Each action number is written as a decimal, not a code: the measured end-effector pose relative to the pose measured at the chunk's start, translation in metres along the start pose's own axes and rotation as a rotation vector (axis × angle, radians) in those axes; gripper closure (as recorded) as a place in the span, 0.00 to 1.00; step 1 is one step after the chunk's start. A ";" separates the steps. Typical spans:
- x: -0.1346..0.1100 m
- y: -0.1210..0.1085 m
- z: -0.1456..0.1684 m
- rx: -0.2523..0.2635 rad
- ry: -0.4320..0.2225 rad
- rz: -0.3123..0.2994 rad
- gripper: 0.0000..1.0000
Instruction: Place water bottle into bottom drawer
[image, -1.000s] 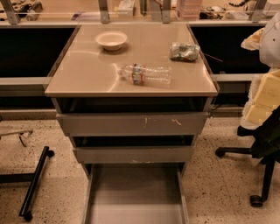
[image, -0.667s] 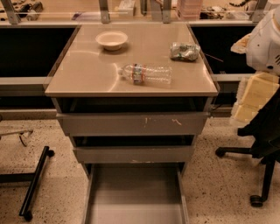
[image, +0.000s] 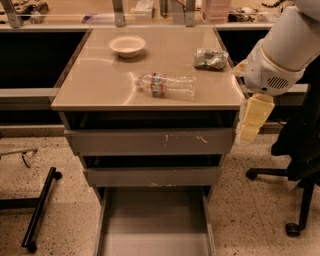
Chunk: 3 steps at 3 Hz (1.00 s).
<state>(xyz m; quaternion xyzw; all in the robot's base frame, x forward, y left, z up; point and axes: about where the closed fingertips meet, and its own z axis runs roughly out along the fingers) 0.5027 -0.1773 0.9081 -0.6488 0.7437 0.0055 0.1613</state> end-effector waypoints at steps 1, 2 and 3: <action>0.000 0.000 0.000 0.000 0.000 0.000 0.00; -0.013 -0.019 0.004 0.007 -0.039 -0.018 0.00; -0.035 -0.054 0.019 0.035 -0.082 -0.032 0.00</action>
Offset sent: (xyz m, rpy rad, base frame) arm 0.0526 0.0236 0.0076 0.0848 -0.0386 0.0572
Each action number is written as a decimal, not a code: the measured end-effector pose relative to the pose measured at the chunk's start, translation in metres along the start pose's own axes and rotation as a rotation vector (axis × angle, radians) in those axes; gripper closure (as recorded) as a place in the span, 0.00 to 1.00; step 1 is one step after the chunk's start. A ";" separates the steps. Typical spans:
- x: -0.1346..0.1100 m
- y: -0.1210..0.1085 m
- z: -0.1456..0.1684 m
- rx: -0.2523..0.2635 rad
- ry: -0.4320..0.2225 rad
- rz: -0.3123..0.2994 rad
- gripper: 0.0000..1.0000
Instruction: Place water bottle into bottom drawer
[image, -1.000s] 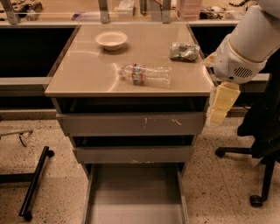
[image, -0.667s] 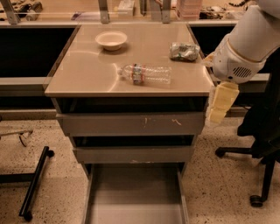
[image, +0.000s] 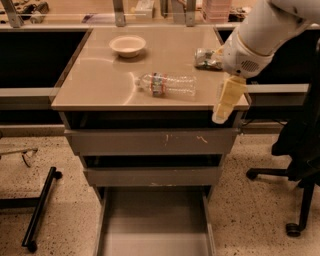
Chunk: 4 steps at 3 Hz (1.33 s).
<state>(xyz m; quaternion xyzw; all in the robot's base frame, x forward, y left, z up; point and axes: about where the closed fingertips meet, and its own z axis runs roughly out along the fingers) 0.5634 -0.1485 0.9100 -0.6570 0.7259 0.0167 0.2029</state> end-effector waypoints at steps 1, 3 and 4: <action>-0.016 -0.035 0.025 0.042 -0.052 0.006 0.00; -0.021 -0.041 0.033 0.053 -0.075 0.005 0.00; -0.043 -0.065 0.049 0.086 -0.112 -0.018 0.00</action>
Offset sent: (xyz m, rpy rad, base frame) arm 0.0348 0.0152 -0.0079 0.0412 -0.0370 -0.0053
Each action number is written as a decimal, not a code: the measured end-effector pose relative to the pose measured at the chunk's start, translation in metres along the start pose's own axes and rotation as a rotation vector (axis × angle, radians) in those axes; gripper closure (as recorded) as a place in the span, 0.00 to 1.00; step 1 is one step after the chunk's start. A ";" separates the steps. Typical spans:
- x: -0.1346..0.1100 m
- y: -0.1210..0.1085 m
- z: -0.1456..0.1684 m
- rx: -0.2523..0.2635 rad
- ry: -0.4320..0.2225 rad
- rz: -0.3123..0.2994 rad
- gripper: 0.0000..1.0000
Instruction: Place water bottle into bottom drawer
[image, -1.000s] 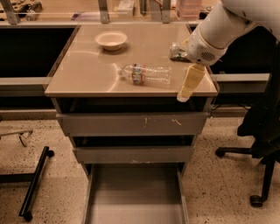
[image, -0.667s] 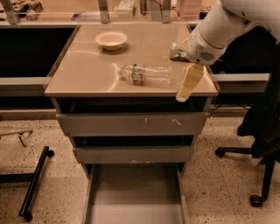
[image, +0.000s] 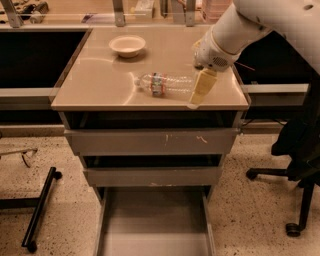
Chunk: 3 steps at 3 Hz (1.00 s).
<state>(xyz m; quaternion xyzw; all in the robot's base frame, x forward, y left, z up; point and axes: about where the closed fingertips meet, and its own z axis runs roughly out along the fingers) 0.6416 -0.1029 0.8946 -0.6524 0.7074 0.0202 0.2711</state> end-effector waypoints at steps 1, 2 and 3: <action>-0.022 -0.018 0.031 0.004 -0.028 -0.034 0.00; -0.031 -0.026 0.061 -0.033 -0.018 -0.035 0.00; -0.033 -0.030 0.086 -0.076 -0.004 -0.009 0.00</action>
Offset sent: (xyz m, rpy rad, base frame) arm 0.0679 0.0695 -0.0511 -0.0087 0.0563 0.0606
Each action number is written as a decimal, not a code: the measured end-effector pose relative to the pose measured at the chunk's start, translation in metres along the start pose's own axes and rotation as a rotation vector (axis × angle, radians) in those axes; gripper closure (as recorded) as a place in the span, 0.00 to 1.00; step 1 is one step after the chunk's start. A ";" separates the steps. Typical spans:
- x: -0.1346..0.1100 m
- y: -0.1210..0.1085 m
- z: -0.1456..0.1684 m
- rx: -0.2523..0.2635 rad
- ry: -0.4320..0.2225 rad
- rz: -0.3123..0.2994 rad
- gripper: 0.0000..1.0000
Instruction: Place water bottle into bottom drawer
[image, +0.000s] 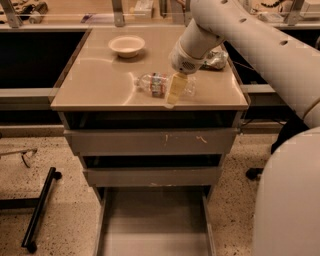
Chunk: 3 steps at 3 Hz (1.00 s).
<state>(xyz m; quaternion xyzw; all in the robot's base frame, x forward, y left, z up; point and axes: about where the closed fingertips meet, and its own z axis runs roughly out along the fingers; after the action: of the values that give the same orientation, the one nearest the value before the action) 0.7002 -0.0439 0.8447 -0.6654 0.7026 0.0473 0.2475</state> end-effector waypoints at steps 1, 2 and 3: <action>0.005 -0.012 0.006 -0.005 0.018 0.036 0.00; 0.005 -0.013 0.006 -0.003 0.018 0.037 0.19; 0.005 -0.013 0.006 -0.003 0.018 0.037 0.42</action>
Offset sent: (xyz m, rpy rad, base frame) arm 0.0123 -0.0030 -0.0039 -0.0065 0.0192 -0.0304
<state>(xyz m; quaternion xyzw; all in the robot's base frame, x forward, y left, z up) 0.7147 -0.0478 0.8412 -0.6531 0.7169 0.0471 0.2392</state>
